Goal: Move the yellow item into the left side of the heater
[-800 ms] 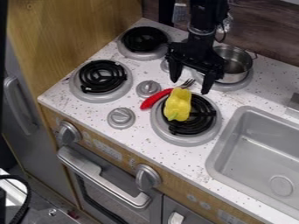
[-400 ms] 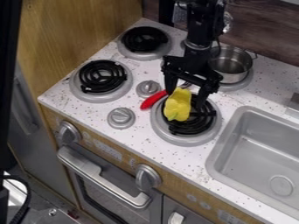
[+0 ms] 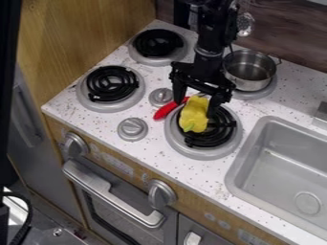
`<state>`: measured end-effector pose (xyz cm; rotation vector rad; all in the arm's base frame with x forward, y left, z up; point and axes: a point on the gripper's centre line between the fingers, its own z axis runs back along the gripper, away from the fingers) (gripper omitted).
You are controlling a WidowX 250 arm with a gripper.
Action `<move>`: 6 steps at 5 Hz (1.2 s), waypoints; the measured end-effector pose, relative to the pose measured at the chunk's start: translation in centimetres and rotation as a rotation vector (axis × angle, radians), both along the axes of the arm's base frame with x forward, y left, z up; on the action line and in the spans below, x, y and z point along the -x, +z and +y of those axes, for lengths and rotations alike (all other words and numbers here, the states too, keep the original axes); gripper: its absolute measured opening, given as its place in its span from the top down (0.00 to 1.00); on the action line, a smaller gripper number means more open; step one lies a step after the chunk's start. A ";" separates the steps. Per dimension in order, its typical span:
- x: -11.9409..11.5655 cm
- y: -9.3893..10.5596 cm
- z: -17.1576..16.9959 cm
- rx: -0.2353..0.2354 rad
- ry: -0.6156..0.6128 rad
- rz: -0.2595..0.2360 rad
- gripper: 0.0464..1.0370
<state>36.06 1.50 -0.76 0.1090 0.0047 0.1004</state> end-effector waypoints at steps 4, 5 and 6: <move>0.2 -1.8 -0.7 0.089 0.054 0.019 0.18; 0.0 -1.3 0.0 0.048 0.025 0.026 0.18; -0.5 -0.5 2.4 -0.006 0.033 0.020 0.18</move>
